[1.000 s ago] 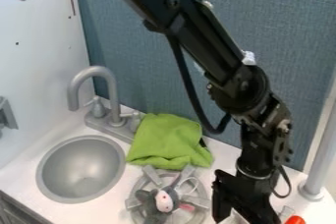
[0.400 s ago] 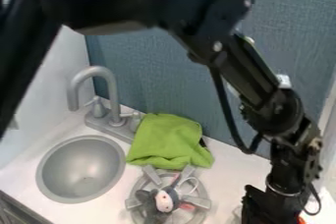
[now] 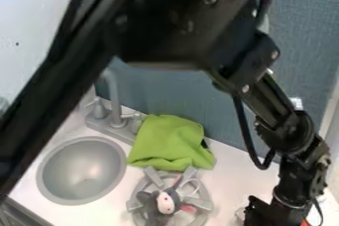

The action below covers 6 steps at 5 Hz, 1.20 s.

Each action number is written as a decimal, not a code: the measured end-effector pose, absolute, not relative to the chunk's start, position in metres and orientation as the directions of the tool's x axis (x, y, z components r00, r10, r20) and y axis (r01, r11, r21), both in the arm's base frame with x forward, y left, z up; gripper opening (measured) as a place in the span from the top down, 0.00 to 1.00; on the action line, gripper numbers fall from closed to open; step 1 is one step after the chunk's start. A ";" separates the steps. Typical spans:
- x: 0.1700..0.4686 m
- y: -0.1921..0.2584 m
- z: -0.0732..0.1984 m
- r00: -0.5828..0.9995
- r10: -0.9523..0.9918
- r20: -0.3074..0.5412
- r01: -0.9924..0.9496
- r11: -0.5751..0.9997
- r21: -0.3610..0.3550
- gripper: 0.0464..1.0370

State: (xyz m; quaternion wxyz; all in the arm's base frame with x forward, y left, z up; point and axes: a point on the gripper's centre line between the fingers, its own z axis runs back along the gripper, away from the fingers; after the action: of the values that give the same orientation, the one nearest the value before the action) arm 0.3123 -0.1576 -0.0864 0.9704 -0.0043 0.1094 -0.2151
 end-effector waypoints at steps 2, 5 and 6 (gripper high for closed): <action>0.314 -0.164 -0.087 0.890 -0.423 -0.170 0.413 0.906 -0.091 0.48; 0.352 -0.103 -0.029 0.966 -0.246 -0.073 0.242 0.968 -0.057 0.48; 0.373 -0.077 -0.037 0.983 -0.159 -0.091 0.156 0.987 -0.042 0.48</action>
State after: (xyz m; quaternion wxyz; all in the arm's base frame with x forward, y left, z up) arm 0.3734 -0.0766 -0.0371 0.9956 -0.0173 0.0470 -0.0792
